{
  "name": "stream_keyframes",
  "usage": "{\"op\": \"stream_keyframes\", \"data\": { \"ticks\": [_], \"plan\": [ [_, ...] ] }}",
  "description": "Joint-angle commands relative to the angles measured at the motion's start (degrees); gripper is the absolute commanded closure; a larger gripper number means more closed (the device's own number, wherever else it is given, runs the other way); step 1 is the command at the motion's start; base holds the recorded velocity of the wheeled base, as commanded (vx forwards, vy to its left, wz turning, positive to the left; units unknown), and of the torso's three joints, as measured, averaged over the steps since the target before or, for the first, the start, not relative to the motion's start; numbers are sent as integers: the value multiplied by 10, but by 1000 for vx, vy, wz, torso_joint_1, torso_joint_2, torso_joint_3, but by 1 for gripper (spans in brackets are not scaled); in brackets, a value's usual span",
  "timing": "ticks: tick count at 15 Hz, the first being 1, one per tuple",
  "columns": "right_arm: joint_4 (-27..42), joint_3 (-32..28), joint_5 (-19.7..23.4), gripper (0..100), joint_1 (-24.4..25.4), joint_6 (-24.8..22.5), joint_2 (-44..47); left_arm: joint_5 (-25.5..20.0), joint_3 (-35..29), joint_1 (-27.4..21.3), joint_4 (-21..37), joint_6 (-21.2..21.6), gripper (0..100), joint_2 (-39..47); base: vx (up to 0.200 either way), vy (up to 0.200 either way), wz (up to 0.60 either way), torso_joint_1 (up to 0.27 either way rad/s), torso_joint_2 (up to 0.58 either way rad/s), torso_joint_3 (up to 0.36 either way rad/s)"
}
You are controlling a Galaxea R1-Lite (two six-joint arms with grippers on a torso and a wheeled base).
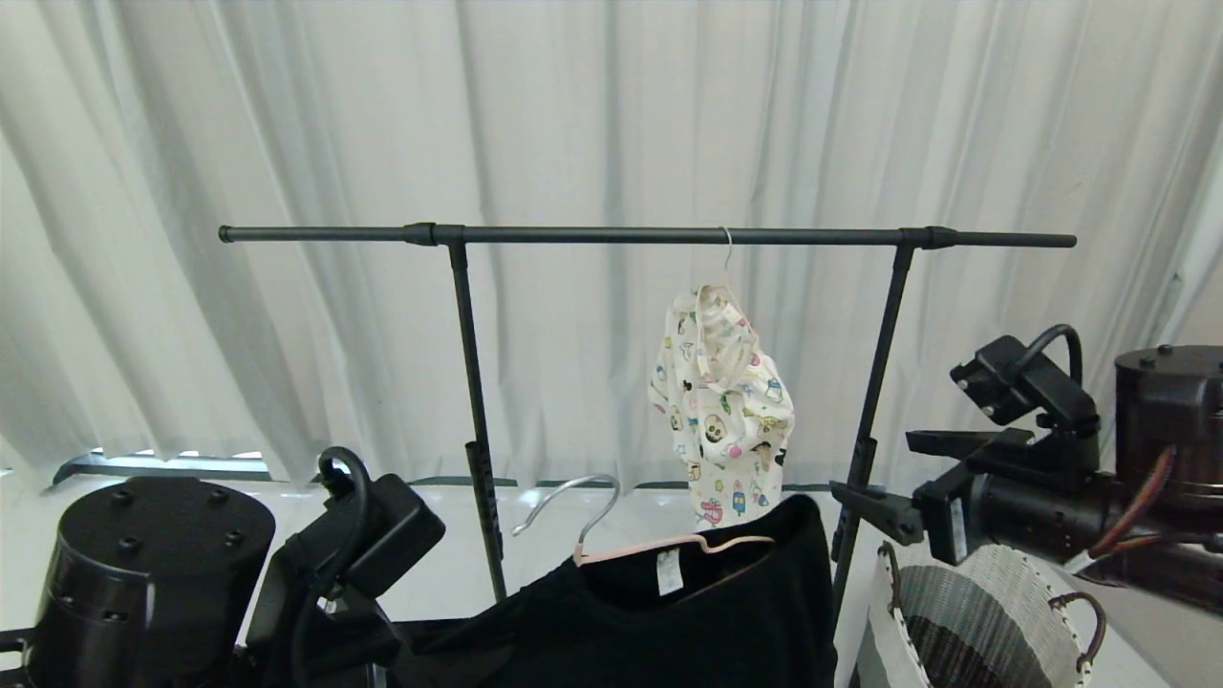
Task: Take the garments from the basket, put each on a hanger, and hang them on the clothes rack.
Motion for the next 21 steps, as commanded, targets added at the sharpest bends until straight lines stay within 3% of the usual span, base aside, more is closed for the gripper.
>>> {"op": "stream_keyframes", "data": {
  "ticks": [1, 2, 3, 6, 9, 12, 16, 19, 21],
  "plan": [
    [65, -28, 52, 0, -18, -38, -75, -14, -6, 0, -1, 0, 100, -6, 0, 0, 0, 0, 0, 0],
    [89, -37, 69, 0, -24, -51, -80, -14, -6, 0, -1, 0, 100, -6, 0, 0, 0, 0, 0, 0],
    [146, -71, 112, 0, -27, -77, -85, -15, -10, 0, -1, 0, 100, -1, 0, 0, 0, 0, 0, 0],
    [207, -113, 147, 0, -17, -106, -81, -15, -9, -6, -1, 0, 100, -3, 0, 0, 0, 0, 0, 0],
    [275, -118, 180, 0, -1, -181, -84, -16, -11, -7, -1, 2, 100, -6, 0, 0, 0, 0, 0, 0],
    [317, -131, 185, 0, 32, -242, -63, -15, -13, -29, -1, 3, 100, -5, 0, 0, 0, 0, 0, 0],
    [361, -172, 181, 0, 81, -279, -9, -15, -14, -65, -1, 5, 100, -3, 0, 0, 0, 0, 0, 0],
    [360, -150, 128, 0, 42, -252, -1, -12, -14, -60, -1, 2, 100, -21, 0, 0, 0, 0, 0, 0],
    [338, -140, 116, 0, 26, -166, -26, -13, -12, -44, -1, 1, 100, -28, 0, 0, 0, 0, 0, 0]
  ]
}}
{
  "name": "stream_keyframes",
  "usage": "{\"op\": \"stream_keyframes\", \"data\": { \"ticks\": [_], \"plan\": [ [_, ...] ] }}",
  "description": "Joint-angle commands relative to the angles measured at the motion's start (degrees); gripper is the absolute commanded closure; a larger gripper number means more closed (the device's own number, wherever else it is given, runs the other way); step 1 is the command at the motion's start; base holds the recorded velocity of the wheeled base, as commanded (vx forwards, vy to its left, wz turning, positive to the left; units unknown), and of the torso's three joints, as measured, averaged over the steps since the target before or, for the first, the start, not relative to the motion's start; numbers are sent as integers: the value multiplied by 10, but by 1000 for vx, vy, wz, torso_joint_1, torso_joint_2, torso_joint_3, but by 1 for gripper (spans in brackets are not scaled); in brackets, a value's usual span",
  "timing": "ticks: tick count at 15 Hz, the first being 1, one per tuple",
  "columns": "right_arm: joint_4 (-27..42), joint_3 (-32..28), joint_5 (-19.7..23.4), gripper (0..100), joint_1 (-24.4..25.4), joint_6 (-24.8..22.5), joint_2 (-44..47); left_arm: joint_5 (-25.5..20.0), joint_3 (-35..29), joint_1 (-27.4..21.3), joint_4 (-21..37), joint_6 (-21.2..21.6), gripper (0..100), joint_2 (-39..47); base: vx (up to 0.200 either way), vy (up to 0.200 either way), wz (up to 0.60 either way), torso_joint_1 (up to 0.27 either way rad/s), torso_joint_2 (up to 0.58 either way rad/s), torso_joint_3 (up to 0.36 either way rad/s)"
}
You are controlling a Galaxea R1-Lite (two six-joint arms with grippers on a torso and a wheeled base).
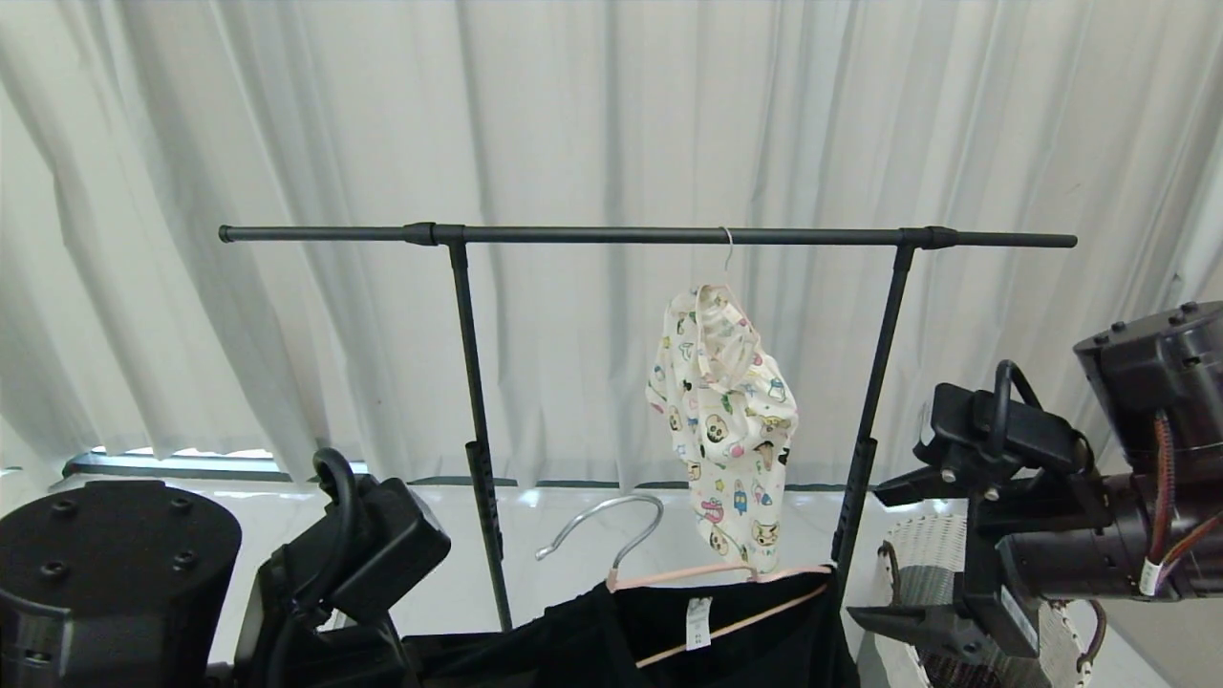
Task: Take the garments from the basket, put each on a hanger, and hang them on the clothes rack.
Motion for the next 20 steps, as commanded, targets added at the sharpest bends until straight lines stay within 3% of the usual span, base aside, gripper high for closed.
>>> {"op": "stream_keyframes", "data": {
  "ticks": [1, 4, 6, 8, 13, 20],
  "plan": [
    [-8, 2, -5, 0, -9, 28, -13, -1, 0, 7, 0, 0, 100, -9, 0, 0, 0, 0, 0, 0],
    [4, -46, -4, 0, 36, 9, -11, -3, -4, 0, 0, 4, 100, -1, 0, 0, 0, 0, 0, 0],
    [36, -90, -3, 0, 117, 8, 26, -3, -24, -4, 0, 4, 100, 26, 0, 0, 0, 0, 0, 0],
    [37, -112, -5, 0, 156, 4, 67, -2, -29, -19, 0, 6, 100, 33, 0, 0, 0, 0, 0, 0],
    [39, -123, -5, 0, 167, -17, 118, -3, -30, -32, 0, 38, 100, 33, 0, 0, 0, 0, 0, 0],
    [56, -121, -7, 0, 134, -61, 142, -4, -38, -48, 0, 38, 100, 28, 0, 0, 0, 0, 0, 0]
  ]
}}
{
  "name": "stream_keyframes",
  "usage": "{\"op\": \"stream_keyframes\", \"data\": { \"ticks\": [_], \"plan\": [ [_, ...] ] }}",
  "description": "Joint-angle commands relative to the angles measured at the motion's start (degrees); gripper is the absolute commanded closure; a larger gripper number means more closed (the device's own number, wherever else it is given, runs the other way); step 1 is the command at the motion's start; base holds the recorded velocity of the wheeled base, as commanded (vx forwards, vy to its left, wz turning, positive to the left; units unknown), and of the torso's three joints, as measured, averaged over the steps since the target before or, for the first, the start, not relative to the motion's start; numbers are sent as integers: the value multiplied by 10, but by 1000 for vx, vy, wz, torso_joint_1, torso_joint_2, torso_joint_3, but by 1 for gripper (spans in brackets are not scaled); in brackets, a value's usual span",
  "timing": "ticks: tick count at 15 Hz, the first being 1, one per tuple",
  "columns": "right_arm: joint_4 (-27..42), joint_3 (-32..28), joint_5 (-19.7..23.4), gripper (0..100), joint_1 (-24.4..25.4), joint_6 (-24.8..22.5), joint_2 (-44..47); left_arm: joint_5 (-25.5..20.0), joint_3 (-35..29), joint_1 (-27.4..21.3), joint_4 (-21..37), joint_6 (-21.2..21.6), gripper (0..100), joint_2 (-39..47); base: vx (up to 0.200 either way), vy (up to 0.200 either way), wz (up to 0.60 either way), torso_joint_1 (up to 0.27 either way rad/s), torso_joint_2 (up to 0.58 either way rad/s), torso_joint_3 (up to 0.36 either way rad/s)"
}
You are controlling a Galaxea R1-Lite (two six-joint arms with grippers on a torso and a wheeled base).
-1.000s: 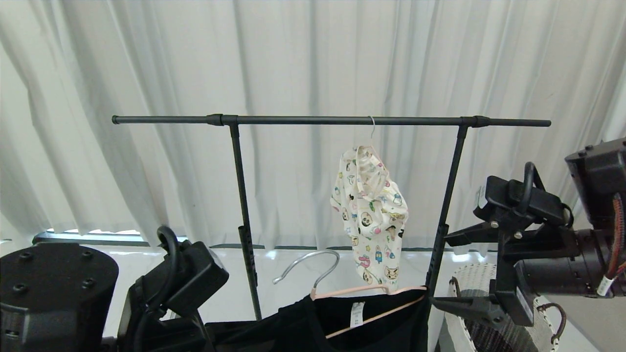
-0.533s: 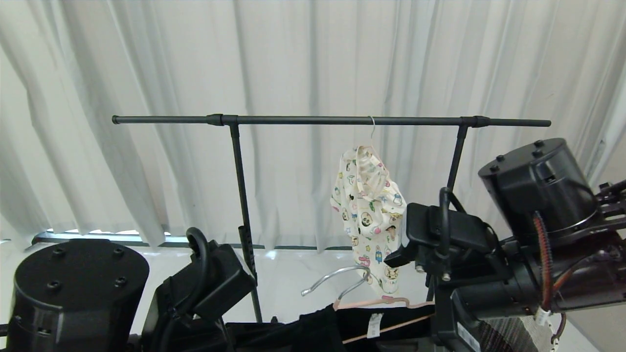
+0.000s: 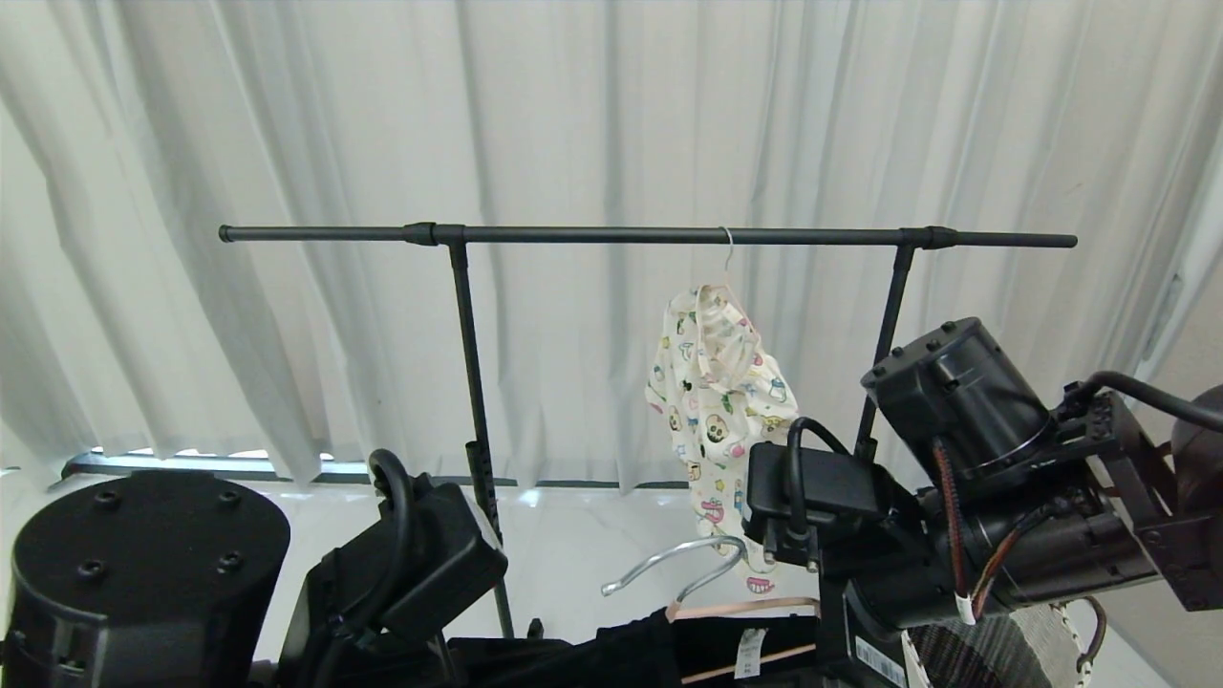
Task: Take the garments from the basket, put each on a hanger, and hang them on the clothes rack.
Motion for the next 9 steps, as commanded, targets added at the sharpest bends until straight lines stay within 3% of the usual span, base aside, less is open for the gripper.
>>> {"op": "stream_keyframes", "data": {
  "ticks": [1, 3, 4, 9],
  "plan": [
    [0, 1, 0, 0, -4, -1, 8, 0, -7, -2, 0, 0, 100, 0, 0, 0, 0, 0, 0, 0],
    [0, 1, -1, 0, -4, -2, 9, 0, -10, -6, 0, 0, 100, 1, 0, 0, 0, 0, 0, 0],
    [-2, 1, -1, 100, -4, -4, 9, 0, -9, -6, 0, 0, 100, 1, 0, 0, 0, 0, 0, 0],
    [-7, 2, 1, 100, -16, -16, 7, 0, -10, -7, 0, 0, 100, -1, 0, 0, 0, 0, 0, 0]
  ]
}}
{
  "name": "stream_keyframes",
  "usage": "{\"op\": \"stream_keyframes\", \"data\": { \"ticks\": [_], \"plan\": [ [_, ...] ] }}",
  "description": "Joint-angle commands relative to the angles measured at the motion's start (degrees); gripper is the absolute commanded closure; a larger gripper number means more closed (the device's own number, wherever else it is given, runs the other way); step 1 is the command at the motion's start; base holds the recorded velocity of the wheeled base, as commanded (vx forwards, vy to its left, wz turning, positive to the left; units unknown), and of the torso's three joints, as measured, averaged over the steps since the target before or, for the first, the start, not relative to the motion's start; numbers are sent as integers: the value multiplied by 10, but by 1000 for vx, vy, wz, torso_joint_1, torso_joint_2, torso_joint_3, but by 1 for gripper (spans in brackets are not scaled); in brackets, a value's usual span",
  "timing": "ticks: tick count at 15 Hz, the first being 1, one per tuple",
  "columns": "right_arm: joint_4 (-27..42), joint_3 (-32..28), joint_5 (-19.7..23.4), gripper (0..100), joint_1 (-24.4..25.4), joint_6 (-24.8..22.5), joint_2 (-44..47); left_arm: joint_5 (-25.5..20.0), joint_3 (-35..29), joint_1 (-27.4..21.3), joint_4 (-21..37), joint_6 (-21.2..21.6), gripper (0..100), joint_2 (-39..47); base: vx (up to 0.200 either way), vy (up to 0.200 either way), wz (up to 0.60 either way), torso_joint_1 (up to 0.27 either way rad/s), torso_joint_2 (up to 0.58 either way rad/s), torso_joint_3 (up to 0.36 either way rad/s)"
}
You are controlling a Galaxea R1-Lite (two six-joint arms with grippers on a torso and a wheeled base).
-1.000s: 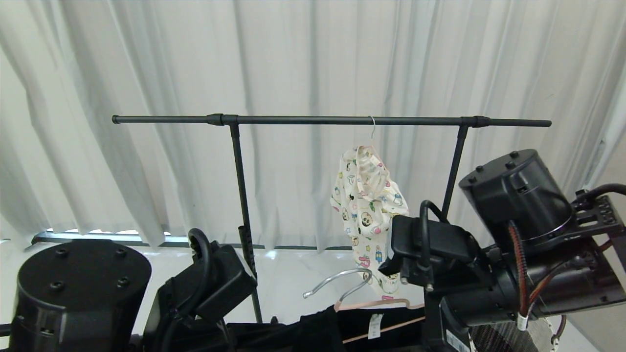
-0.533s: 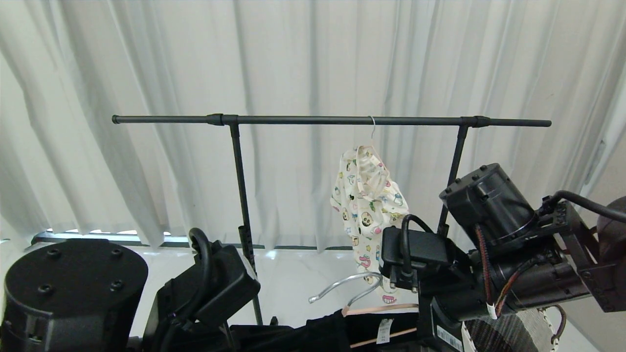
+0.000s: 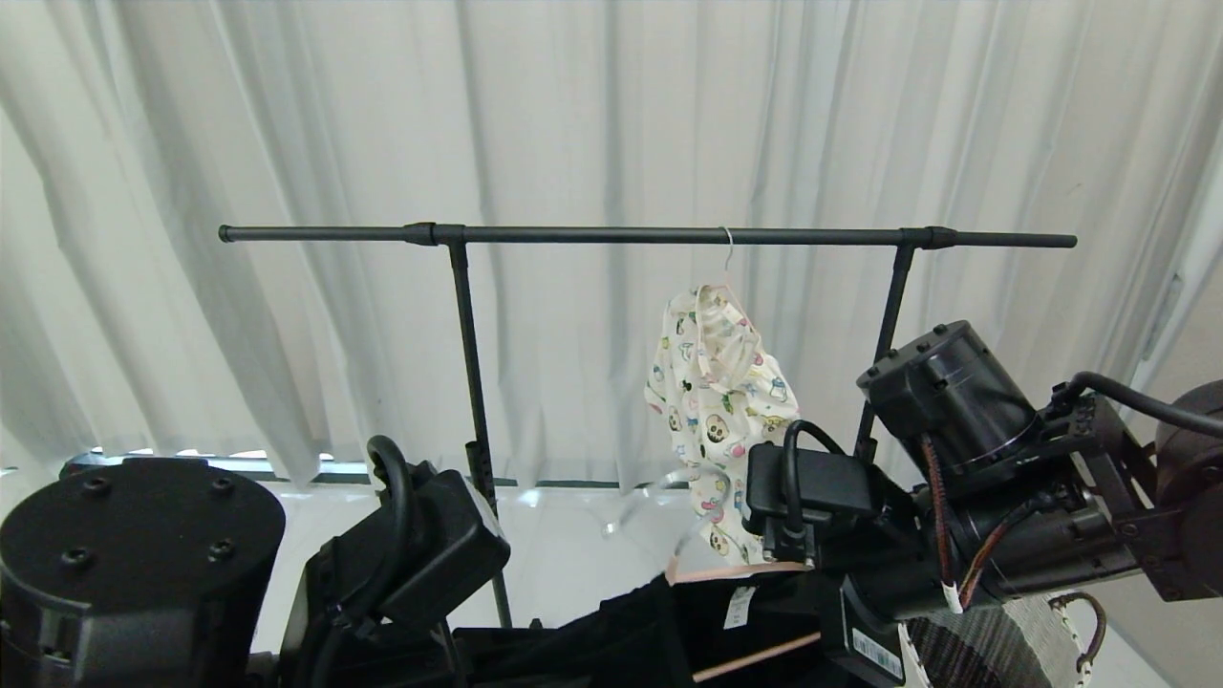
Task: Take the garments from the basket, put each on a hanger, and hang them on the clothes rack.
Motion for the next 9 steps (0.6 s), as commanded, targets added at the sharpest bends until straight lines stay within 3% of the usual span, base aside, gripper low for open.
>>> {"op": "stream_keyframes", "data": {
  "ticks": [1, 4, 5, 9],
  "plan": [
    [-10, 0, 1, 100, -1, 1, -2, 0, 1, -1, 1, 0, 100, -1, 0, 0, 0, 0, 0, 0],
    [-58, 22, 7, 100, -1, -18, -11, 1, 1, -3, 1, -1, 100, 0, 0, 0, 0, 0, 0, 0],
    [-75, 35, 12, 100, -2, -28, -19, 1, 2, -3, 1, -1, 0, 0, 0, 0, 0, 0, 0, 0],
    [-117, 71, 17, 100, -21, -38, -63, 8, 9, 23, -5, -1, 0, -3, 0, 0, 0, 0, 0, 0]
  ]
}}
